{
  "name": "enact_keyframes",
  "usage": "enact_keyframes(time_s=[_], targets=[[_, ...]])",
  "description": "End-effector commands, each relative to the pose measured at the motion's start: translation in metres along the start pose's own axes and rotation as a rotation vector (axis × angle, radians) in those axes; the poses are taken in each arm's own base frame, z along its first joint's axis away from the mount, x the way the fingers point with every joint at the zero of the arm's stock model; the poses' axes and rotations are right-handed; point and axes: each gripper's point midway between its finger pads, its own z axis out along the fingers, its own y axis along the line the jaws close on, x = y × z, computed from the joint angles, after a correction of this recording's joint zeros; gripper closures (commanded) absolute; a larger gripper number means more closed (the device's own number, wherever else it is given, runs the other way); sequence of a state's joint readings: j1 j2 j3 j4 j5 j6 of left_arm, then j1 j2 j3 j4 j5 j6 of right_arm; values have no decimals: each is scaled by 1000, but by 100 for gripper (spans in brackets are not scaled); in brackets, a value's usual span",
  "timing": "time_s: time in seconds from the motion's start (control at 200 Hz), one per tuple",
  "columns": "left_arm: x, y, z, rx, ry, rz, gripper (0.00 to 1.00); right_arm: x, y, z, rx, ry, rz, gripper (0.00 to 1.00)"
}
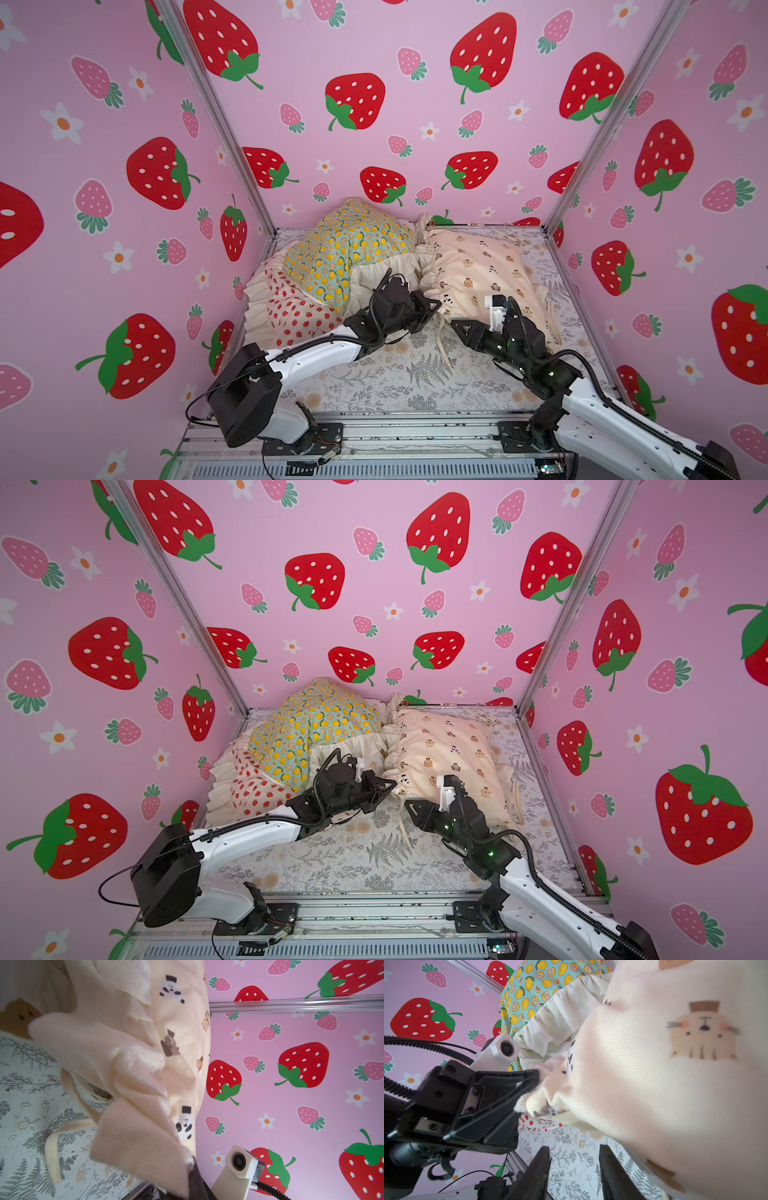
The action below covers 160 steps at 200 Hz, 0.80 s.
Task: Zip up pillowcases
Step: Zip the zipper on the pillowcase.
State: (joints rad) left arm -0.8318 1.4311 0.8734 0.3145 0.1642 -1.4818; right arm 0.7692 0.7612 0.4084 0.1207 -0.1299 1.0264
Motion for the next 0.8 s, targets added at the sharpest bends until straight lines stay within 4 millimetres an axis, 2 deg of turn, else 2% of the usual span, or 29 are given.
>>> enact_keyframes(time_s=[0.0, 0.275, 0.385, 0.505, 0.515, 0.62, 0.795], targets=[[0, -20, -10, 64, -15, -8, 100, -9, 0, 2, 0, -33, 27, 57], [2, -21, -7, 67, -4, -12, 100, -12, 1, 17, -15, -26, 14, 57], [4, -21, -6, 66, 2, -15, 100, -20, 15, 20, -83, -50, -6, 57], [5, -24, -6, 73, 7, -10, 100, -23, 11, 21, -64, -54, 0, 59], [5, -24, -6, 72, 7, -10, 100, -21, 6, 25, -47, -43, 4, 59], [5, -23, -6, 71, 8, -9, 100, -22, -3, 26, -18, -49, 20, 60], [6, -23, -6, 68, 10, -8, 100, -28, 2, 24, -38, -71, 7, 62]])
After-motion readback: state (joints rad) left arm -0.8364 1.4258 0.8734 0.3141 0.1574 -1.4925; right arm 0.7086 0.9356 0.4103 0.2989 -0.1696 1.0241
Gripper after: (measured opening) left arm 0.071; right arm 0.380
